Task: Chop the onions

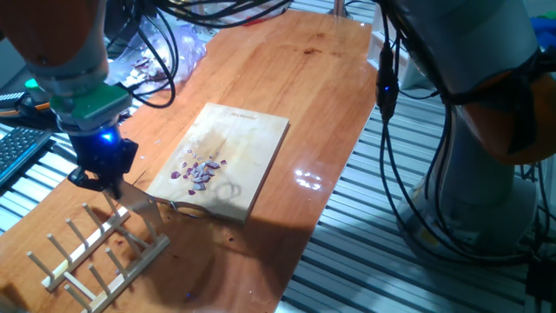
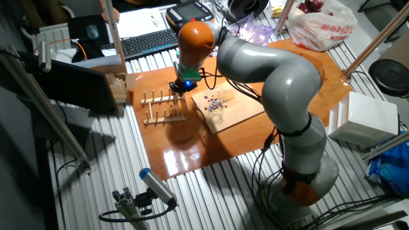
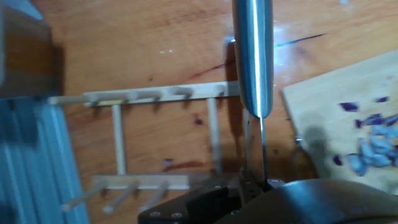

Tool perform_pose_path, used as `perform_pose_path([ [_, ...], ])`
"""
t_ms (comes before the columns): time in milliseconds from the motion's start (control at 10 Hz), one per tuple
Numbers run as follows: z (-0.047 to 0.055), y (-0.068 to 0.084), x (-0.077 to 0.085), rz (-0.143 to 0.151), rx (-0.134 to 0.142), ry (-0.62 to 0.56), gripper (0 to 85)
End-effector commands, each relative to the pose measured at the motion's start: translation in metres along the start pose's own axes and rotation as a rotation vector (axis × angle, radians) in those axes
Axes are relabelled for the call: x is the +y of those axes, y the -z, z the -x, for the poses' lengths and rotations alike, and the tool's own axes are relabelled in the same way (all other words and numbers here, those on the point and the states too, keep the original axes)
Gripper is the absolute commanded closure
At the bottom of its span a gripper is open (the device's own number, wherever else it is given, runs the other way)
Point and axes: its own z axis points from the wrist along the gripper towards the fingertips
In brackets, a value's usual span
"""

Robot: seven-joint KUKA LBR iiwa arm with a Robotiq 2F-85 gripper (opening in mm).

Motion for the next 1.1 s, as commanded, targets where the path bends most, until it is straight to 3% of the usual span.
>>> perform_pose_path([
  [0,-0.003,-0.002,0.002,0.003,-0.004,-0.008,85.0],
  [200,-0.007,-0.009,0.005,0.009,-0.017,-0.018,85.0],
  [400,-0.001,-0.018,0.003,-0.013,-0.037,0.008,85.0],
  [500,0.002,-0.023,0.003,-0.033,-0.049,0.026,85.0],
  [800,0.004,-0.023,-0.001,-0.130,-0.077,0.075,85.0],
  [1000,0.009,-0.018,-0.010,-0.161,-0.087,0.100,85.0],
])
